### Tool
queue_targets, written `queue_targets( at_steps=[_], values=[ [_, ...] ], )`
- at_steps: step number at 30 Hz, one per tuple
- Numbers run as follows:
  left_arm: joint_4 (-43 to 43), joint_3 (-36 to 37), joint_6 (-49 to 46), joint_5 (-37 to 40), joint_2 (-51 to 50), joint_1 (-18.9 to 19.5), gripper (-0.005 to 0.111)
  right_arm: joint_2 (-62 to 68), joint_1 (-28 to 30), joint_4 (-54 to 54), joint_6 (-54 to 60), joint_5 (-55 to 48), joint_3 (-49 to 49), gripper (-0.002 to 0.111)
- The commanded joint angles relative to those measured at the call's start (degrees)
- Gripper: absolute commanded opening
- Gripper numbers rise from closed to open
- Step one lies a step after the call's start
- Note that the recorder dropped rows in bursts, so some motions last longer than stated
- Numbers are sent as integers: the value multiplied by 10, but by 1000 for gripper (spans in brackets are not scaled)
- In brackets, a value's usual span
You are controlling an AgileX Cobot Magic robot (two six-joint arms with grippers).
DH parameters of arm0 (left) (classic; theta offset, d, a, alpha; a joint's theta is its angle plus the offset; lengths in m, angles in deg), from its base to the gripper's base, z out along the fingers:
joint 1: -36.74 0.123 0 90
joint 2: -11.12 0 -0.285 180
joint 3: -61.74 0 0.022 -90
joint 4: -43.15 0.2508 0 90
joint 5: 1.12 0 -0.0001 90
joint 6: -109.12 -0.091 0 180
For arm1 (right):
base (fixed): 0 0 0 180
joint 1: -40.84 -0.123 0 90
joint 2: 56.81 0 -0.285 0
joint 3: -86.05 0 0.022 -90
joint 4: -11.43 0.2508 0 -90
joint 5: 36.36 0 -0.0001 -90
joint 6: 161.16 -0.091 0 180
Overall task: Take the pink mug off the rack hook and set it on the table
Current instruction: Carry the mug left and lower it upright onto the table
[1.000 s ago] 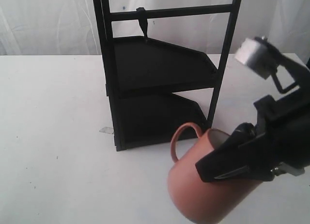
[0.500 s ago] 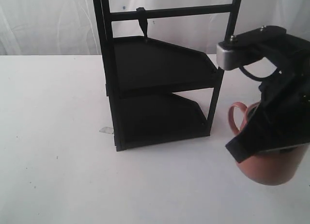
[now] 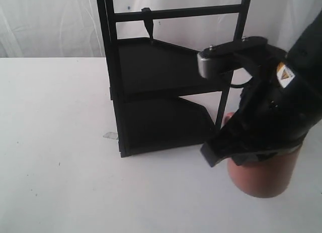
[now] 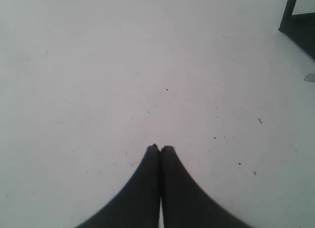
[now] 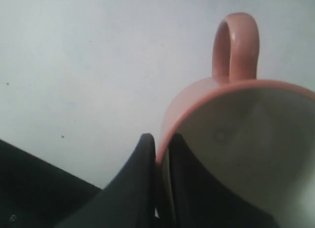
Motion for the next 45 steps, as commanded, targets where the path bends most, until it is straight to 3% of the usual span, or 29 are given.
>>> queue_targets(
  at_steps=[1,5,9,23,45],
  values=[
    [0,1,4,-3,1,-3,0,33,-84,17,-13,2,-21,0],
    [0,1,4,-3,1,-3,0,79,-143,0,-11,2,-55,0],
    [0,1,4,-3,1,-3,0,108,-146,0,-10,11,-71,0],
    [0,1,4,-3,1,-3,0,178,-145,34,6,227,-69,0],
    [0,1,4,-3,1,-3,0,273,-145,77,77,227,-69,0]
  ],
)
